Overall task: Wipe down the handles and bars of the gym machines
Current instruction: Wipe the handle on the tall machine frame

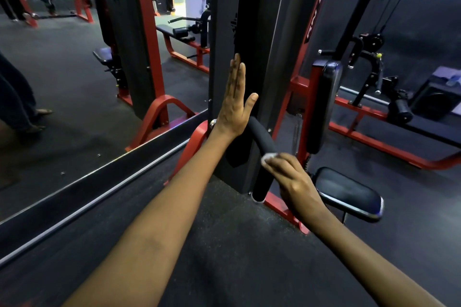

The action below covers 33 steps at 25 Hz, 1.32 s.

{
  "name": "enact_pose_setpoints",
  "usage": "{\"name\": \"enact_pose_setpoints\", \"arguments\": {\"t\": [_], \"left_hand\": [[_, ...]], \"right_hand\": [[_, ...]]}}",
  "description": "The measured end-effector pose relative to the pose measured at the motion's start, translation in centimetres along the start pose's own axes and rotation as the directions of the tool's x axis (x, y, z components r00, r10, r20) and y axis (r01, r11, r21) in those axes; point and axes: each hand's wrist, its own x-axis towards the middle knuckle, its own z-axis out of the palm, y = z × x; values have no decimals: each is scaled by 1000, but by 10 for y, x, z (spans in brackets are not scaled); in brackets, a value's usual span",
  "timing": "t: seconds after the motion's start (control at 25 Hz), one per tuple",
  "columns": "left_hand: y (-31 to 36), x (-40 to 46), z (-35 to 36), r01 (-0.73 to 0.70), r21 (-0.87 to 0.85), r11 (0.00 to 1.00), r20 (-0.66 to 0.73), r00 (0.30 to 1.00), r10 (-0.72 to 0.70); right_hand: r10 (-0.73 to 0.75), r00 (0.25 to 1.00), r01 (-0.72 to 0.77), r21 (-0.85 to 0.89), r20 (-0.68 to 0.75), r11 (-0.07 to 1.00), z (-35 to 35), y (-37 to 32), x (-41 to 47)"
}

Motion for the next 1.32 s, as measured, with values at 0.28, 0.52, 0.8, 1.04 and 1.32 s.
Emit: {"name": "enact_pose_setpoints", "arguments": {"t": [0.28, 0.52, 0.8, 1.04, 1.32], "left_hand": [[-4, -1, 2, -17, -29, 999, -3, 1000, 17], [-5, 0, 2, -26, -36, 999, -4, 1000, 26], [-5, -5, 1, 26, -53, 998, -19, 999, -27], [-3, -35, 10, 128, -49, 991, 13, 992, -127], [1, -41, 14, 199, -101, 975, -16, 979, -202]], "right_hand": [[302, 952, -298, 79, -43, 951, 6, 14, 104], [230, 960, -211, 128, -162, 969, 1, -13, 8], [309, 951, -292, 262, -25, 920, 7, 14, 104], [463, 824, -382, 284, -328, 880, 24, -18, -9], [404, 877, -337, 268, -260, 903, 25, -17, 44]]}}
